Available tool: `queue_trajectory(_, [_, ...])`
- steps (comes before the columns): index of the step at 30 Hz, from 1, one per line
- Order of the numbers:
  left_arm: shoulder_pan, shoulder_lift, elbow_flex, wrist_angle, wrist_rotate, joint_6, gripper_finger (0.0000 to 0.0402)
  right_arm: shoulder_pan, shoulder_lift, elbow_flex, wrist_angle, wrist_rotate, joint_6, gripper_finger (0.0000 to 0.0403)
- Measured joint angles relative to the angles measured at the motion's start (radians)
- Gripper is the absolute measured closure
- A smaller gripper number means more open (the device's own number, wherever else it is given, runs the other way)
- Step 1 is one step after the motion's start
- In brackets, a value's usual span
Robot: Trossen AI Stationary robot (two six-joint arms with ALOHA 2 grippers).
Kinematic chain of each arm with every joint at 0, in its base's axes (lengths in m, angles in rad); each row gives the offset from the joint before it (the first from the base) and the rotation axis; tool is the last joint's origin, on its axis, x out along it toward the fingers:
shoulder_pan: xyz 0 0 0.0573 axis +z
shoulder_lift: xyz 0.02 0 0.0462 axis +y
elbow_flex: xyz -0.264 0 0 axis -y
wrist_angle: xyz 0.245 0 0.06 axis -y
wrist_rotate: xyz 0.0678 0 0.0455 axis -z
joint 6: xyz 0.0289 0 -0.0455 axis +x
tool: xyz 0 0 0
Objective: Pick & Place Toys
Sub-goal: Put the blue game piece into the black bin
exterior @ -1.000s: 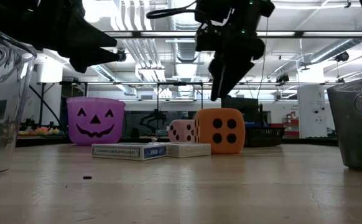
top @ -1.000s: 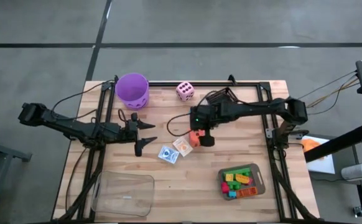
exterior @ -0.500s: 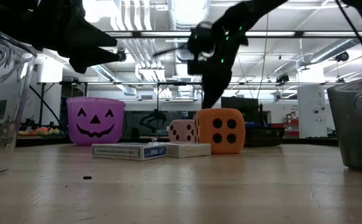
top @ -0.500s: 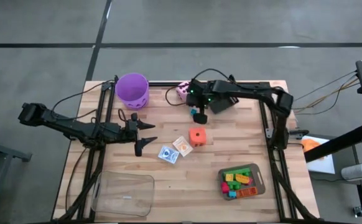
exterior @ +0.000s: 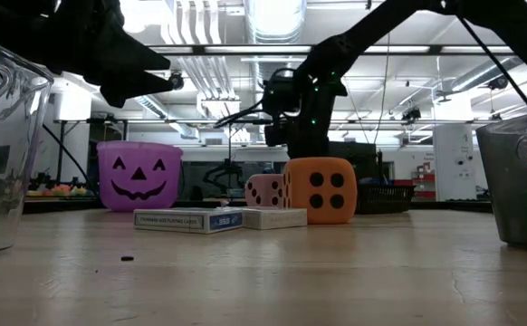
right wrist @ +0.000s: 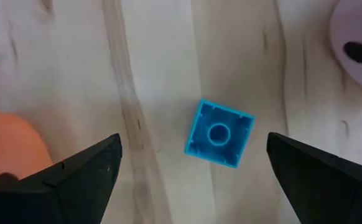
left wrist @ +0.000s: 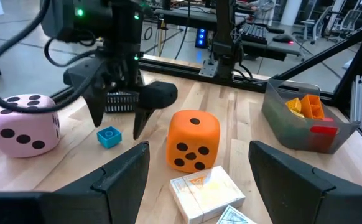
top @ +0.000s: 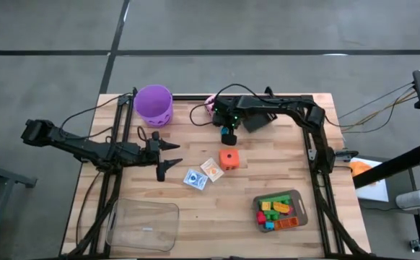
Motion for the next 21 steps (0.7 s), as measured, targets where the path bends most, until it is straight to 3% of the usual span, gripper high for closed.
queue_trajectory(6, [0.0, 0.0, 0.0, -0.001, -0.001, 0.0, 0.0122, -0.002, 0.027, -0.002, 0.0, 0.001, -0.007, 0.0013])
queue_trajectory(9, [0.0, 0.0, 0.0, -0.001, -0.002, 0.0, 0.0122, -0.001, 0.031, -0.002, 0.004, 0.005, -0.007, 0.0036])
queue_trajectory(13, [0.0, 0.0, -0.001, -0.001, -0.001, 0.0, 0.0122, -0.001, 0.031, -0.002, 0.005, 0.007, -0.007, 0.0096])
queue_trajectory(21, [0.001, -0.001, -0.017, 0.007, -0.04, 0.0, 0.0122, -0.001, 0.031, -0.003, 0.005, 0.008, -0.007, 0.0255])
